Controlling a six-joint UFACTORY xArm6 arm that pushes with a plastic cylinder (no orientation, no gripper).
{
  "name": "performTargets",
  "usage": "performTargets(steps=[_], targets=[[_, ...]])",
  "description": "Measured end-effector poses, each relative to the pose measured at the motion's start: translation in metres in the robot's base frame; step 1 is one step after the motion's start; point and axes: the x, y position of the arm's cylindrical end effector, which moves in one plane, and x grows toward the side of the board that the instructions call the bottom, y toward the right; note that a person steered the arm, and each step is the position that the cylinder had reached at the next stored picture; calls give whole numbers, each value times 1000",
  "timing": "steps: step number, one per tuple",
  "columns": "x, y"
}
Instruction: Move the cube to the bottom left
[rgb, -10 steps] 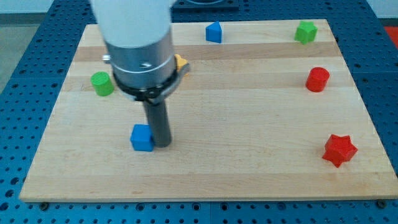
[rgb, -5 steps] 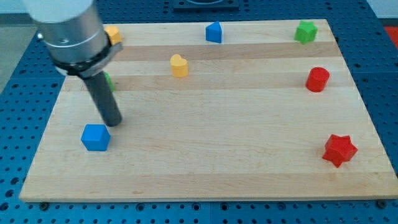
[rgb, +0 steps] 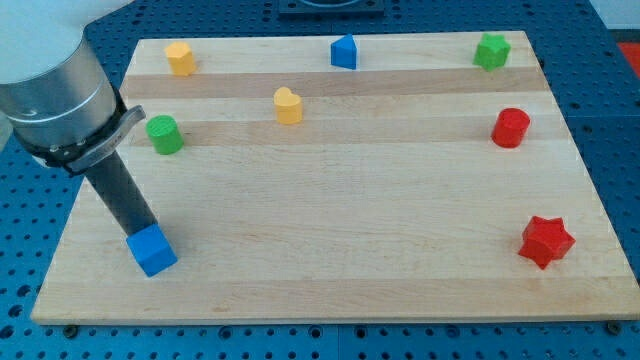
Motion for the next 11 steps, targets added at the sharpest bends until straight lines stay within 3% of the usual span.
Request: performTargets(steps=[2,4,6,9,11], targets=[[-28,15],[-12,51],[15,51],[21,22],[0,47]])
